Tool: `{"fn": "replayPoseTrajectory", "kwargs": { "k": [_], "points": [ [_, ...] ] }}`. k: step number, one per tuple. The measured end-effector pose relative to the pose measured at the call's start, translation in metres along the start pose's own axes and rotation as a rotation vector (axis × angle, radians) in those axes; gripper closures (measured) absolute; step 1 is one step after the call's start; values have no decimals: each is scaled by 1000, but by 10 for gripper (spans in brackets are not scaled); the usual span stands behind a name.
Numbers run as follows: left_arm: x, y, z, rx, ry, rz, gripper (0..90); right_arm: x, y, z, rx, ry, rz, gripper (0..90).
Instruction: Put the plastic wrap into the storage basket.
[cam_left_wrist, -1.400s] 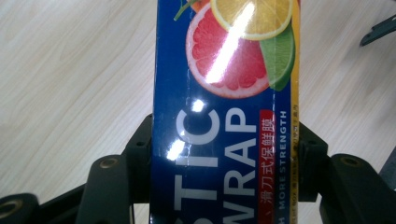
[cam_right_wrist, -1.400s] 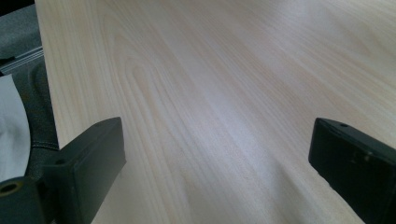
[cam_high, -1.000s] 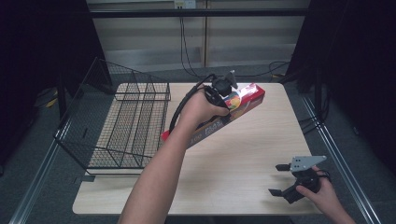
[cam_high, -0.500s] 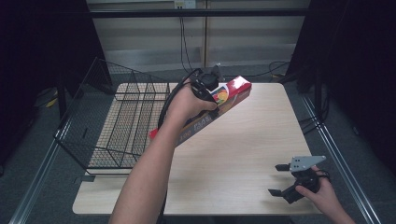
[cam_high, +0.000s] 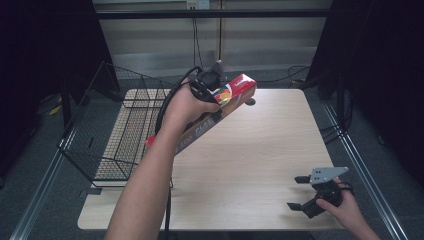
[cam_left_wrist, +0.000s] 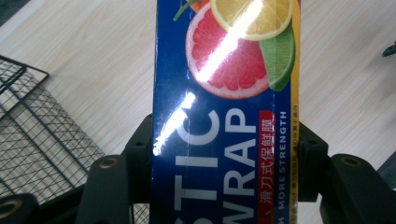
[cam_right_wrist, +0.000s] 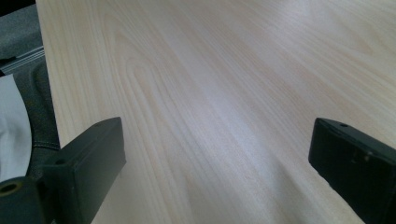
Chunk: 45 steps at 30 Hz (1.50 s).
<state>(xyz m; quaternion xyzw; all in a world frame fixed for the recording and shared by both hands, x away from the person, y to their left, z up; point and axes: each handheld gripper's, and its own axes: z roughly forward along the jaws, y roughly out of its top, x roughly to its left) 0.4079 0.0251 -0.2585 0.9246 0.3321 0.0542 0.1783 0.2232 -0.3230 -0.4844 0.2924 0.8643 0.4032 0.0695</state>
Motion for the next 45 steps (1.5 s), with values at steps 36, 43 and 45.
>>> {"fn": "replayPoseTrajectory", "kwargs": {
  "k": [36, 43, 45],
  "points": [
    [52, -52, -42, 19, 68, -162, 414, 1, 0, 2, 4, 2, 7, 35],
    [61, -59, -47, 12, 82, -196, 414, 1, 0, 2, 3, 2, 6, 34],
    [65, -62, -49, 11, 94, -206, 414, 1, 0, 2, 3, 1, 6, 34]
  ]
}}
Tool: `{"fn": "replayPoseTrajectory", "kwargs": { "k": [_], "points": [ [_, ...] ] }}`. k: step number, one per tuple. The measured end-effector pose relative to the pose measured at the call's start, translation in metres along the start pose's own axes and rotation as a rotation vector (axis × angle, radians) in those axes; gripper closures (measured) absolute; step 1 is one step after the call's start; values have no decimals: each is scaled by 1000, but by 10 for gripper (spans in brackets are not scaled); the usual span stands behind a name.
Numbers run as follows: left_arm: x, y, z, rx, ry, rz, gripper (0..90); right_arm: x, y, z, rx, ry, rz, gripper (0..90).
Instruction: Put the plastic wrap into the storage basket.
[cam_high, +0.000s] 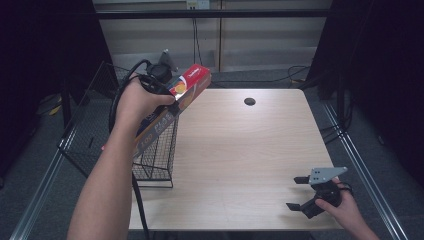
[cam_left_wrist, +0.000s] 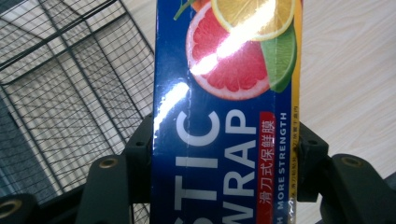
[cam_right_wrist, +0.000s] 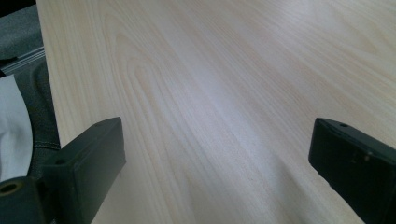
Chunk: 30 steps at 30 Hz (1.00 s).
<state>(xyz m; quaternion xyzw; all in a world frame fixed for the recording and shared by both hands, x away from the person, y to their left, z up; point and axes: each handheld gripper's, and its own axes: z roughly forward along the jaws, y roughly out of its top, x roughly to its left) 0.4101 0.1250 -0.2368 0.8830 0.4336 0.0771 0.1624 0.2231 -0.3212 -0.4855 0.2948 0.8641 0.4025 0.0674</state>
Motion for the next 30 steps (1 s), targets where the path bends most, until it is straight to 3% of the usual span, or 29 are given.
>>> {"fn": "replayPoseTrajectory", "kwargs": {
  "k": [17, 20, 22, 25, 30],
  "points": [
    [27, -20, -12, 1, 36, -89, 414, -1, 0, 1, 0, -6, -2, 34],
    [33, -24, -13, -3, 46, -90, 413, -1, 0, 1, 0, -7, -4, 34],
    [35, -27, -13, -9, 48, -118, 413, 0, 1, 1, 0, -10, -7, 34],
    [40, -30, -15, -6, 57, -120, 413, 0, 1, 1, -2, -9, -4, 34],
    [47, -36, -19, -14, 70, -164, 413, 0, 1, 1, -5, -12, -8, 34]
  ]
}}
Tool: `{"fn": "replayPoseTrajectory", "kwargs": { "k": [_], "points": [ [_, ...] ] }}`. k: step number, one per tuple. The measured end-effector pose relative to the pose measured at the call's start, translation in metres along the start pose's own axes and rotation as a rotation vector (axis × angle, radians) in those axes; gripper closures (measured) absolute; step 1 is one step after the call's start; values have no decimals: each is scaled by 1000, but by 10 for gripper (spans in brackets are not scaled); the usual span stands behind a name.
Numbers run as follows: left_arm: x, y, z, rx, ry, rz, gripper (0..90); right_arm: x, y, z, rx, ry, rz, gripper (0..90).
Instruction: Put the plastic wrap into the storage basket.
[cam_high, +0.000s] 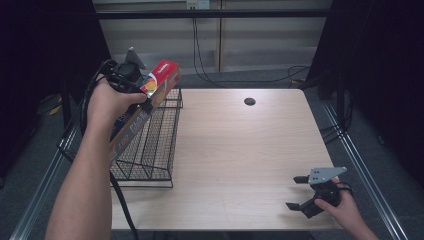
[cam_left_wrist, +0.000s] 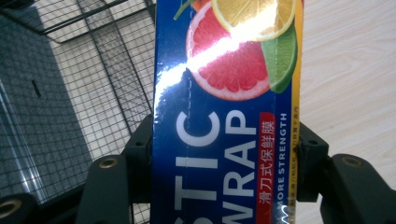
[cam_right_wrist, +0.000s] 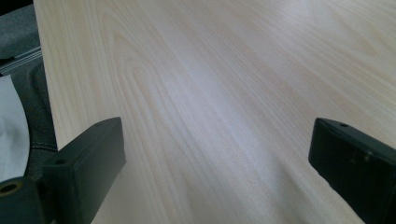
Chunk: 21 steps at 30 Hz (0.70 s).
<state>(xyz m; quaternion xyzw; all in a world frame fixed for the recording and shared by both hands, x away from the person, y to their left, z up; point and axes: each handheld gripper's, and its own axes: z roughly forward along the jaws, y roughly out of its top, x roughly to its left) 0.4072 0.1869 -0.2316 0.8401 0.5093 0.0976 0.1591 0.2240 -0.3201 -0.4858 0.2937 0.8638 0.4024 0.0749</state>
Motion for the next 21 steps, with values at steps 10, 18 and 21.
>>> {"fn": "replayPoseTrajectory", "kwargs": {
  "k": [10, 18, 21],
  "points": [
    [14, -7, -1, -1, 29, -50, 413, 0, 0, 0, 1, -3, -1, 34],
    [24, -12, 4, 7, 51, -95, 412, 0, 0, 0, -1, 1, -1, 34],
    [29, -15, 4, 5, 59, -122, 412, 0, 0, 0, 1, 5, 3, 35]
  ]
}}
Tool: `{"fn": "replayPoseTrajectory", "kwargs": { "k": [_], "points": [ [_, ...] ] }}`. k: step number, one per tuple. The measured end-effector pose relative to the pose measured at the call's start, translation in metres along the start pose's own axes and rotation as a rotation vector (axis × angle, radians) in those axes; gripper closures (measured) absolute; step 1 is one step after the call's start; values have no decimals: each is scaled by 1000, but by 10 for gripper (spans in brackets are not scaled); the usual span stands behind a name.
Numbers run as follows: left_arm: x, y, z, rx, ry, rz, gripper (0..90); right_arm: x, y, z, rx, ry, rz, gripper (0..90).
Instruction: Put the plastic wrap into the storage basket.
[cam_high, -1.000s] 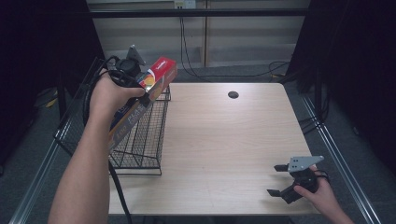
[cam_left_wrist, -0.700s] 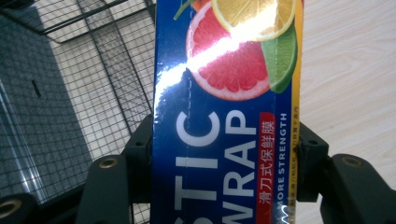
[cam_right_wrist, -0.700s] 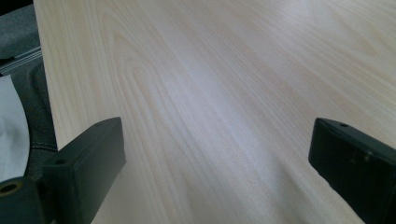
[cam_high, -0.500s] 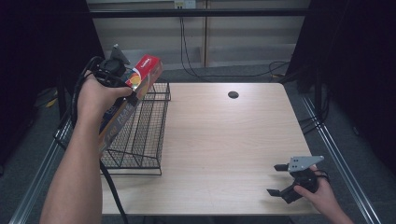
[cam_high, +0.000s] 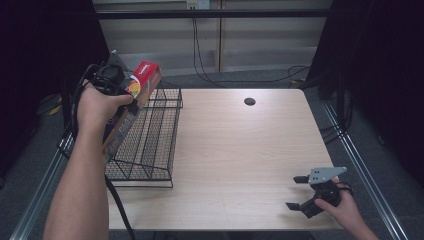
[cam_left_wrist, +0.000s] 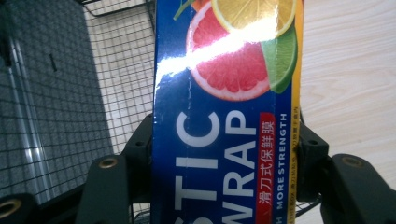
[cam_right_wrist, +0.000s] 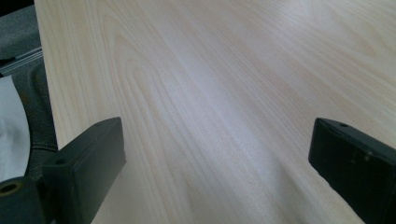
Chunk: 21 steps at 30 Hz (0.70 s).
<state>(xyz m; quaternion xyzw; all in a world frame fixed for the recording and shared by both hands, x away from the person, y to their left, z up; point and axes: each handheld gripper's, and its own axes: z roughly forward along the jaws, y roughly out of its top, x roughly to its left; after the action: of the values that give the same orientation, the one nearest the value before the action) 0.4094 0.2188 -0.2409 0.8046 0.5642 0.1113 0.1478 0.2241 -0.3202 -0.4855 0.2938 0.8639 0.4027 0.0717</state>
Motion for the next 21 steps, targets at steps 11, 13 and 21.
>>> {"fn": "replayPoseTrajectory", "kwargs": {
  "k": [11, 13, 21],
  "points": [
    [17, -8, 5, -1, 33, -83, 412, 0, 0, 1, 3, 4, 0, 35],
    [19, -10, 6, 1, 37, -95, 412, 0, 0, 0, 0, -1, -2, 35],
    [31, -14, 7, -8, 59, -142, 410, 0, 0, 1, 3, 4, 0, 34]
  ]
}}
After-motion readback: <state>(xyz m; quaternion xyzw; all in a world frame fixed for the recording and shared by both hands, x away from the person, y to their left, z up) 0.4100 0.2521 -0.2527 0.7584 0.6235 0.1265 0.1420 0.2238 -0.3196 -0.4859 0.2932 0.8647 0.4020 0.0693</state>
